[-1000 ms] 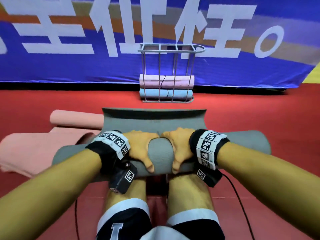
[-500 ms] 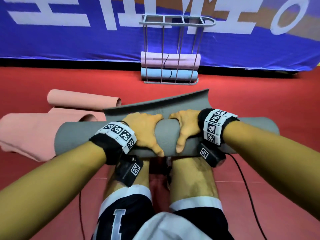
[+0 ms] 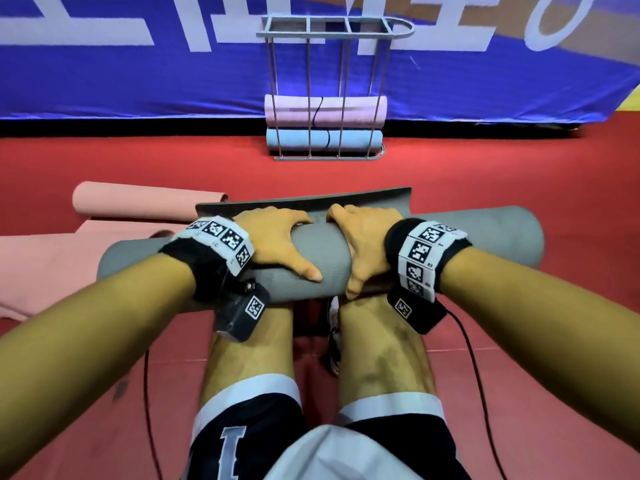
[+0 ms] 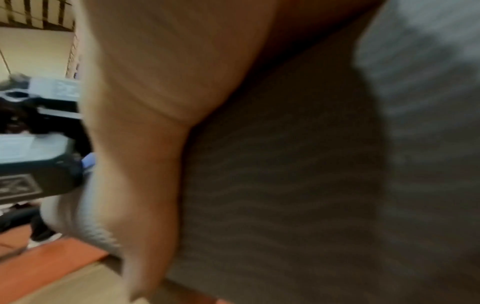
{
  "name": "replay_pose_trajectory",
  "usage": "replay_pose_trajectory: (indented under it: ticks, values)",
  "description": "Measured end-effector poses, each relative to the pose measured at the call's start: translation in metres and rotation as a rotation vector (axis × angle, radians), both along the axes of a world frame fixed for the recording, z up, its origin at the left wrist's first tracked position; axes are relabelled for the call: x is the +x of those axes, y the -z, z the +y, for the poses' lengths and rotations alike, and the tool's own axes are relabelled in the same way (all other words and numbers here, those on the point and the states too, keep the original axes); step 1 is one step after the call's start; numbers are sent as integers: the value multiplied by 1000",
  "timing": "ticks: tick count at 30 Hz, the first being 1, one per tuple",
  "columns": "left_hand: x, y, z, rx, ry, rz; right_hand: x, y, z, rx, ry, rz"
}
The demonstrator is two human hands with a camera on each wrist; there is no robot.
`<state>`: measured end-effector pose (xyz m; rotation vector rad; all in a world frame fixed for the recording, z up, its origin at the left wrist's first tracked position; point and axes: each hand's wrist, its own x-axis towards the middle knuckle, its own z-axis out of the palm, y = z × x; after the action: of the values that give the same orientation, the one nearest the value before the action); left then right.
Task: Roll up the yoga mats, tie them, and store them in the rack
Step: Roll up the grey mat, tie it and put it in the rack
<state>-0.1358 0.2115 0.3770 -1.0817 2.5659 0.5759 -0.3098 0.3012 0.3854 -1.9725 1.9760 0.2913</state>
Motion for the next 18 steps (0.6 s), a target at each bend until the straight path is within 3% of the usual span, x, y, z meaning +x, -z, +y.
replay_pose_trajectory:
  ticks: [3,6,14,18]
  values:
    - [5,12,17,-279,47,-41,-6,-2,-16,80,34,-93]
    - [10,23,32,-443,16,-7,-13,-1,-29,119,50,-170]
    - [3,17,15,-448,52,-51,-19,2,-41,143,109,-294]
    - [-1,17,12,-459,84,-58,-20,6,-28,40,63,-240]
